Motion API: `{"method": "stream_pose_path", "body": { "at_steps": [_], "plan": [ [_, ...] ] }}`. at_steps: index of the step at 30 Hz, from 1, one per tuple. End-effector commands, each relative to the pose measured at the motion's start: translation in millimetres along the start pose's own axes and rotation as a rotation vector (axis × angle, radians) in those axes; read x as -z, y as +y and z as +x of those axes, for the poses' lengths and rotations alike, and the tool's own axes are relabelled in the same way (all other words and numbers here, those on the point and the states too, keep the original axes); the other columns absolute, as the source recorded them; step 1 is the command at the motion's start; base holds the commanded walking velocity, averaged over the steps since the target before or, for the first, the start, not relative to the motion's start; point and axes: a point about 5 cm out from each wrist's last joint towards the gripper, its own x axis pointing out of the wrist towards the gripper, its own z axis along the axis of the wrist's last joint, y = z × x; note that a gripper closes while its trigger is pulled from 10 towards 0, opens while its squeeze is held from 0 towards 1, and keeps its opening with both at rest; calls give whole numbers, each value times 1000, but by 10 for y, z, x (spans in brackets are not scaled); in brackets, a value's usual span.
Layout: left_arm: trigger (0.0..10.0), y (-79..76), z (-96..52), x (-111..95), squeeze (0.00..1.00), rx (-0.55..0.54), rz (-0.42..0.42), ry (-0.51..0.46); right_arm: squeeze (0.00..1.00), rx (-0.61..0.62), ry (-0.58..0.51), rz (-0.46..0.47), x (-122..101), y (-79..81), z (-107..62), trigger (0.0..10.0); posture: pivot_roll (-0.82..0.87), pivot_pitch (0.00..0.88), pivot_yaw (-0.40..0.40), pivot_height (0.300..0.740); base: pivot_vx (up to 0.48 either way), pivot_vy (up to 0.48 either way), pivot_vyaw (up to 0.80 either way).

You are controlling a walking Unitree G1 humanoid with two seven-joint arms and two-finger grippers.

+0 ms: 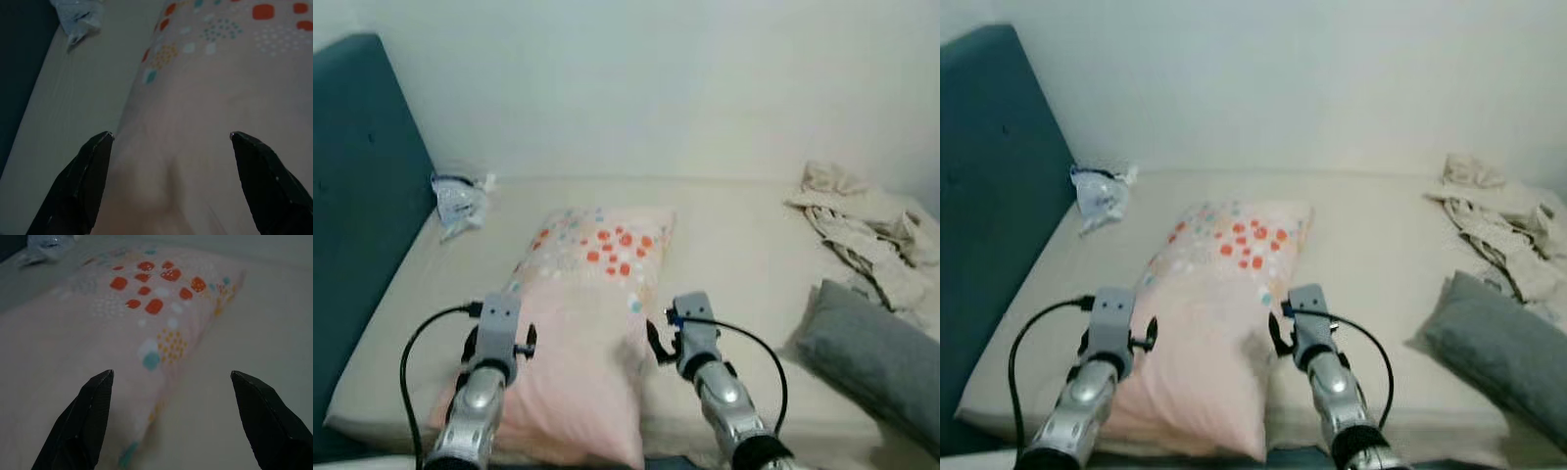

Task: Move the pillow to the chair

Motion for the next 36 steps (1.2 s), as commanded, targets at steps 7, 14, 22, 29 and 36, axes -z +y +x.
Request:
{"method": "stream_pose_path", "body": {
  "at_steps": [7,14,22,29,36],
  "plan": [
    [10000,-81,59,-46,0,7,-10,7,0,87,27,0,-25,-173,30,10000,21,88,-29,740,0,0,0],
    [10000,-164,-11,-61,0,16,-4,-31,0,62,67,-14,-11,-165,58,10000,35,99,-42,740,0,0,0],
    [10000,-133,-38,14,0,-10,-46,8,0,83,82,37,27,-207,35,10000,21,96,-27,706,0,0,0],
    [10000,-75,-20,-36,0,-24,-121,7,0,81,68,33,-1,-252,35,10000,20,94,-27,671,0,0,0],
    [10000,21,-75,8,0,47,-153,22,0,73,78,14,12,-277,29,10000,27,98,-23,636,0,0,0]
  ]
}}
